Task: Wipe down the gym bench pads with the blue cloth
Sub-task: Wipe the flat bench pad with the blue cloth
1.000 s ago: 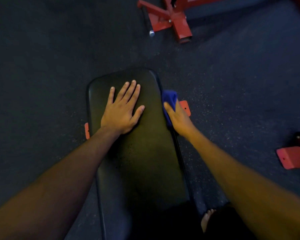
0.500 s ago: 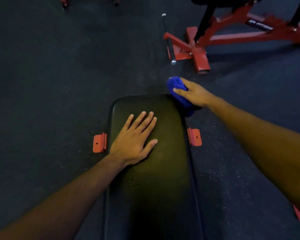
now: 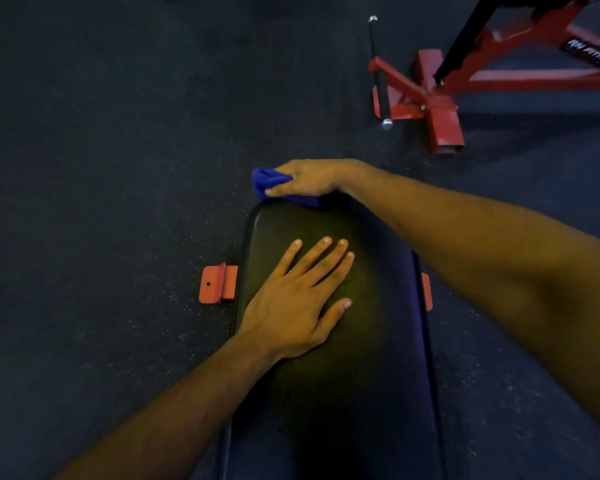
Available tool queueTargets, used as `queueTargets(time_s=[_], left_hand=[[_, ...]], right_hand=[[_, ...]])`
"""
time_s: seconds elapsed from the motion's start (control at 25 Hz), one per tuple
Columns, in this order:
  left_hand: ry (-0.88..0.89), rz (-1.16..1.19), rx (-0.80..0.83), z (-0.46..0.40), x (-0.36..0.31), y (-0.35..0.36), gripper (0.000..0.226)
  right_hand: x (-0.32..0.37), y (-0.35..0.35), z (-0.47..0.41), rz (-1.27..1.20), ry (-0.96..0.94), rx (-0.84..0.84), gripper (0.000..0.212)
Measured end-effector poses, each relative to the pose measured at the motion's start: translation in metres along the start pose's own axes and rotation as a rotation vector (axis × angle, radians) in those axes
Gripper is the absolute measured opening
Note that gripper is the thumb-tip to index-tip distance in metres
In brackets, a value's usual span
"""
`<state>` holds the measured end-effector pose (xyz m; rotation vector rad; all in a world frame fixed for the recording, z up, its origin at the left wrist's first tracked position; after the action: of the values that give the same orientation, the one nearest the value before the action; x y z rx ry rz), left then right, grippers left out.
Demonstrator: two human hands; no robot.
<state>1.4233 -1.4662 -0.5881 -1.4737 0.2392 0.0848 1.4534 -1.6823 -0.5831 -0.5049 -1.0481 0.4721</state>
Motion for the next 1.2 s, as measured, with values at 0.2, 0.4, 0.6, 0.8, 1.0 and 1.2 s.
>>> queueTargets(time_s=[0.2,0.4,0.6,0.8,1.0,1.2], left_hand=[[-0.005,-0.026,-0.020,0.000,-0.003,-0.002,0.063],[-0.015,-0.025,-0.058,-0.002,-0.004,0.002,0.064],[-0.016,-0.002,-0.054,-0.001,-0.001,0.004,0.065],[-0.012,0.019,-0.020,-0.001,-0.002,0.000,0.065],[-0.024,-0.008,-0.047,-0.001,-0.003,0.002,0.065],[-0.020,-0.010,-0.072,-0.001,-0.001,0.007,0.064]], right_hand=[[-0.060,-0.015,0.095,-0.082,0.133,-0.155,0.026],[-0.083,-0.011,0.126,-0.298,0.179,-0.234,0.030],[0.007,0.000,0.006,0.040,-0.026,-0.021,0.016],[-0.008,-0.006,0.042,0.035,-0.037,-0.114,0.008],[-0.088,-0.008,0.158,-0.119,0.157,-0.367,0.024],[-0.039,-0.010,0.085,0.008,0.058,-0.253,0.012]])
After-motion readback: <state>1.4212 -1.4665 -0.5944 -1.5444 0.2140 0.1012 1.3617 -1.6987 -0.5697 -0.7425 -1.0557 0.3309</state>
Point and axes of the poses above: each hand's wrist, its own z-axis away from the middle knuckle, its own y-axis out of the palm, x = y × z, the point moved 4 cm from there along -z, towards the middle knuckle, and after that the axes turned 6 degrees about -y, right-handed, at the moved point
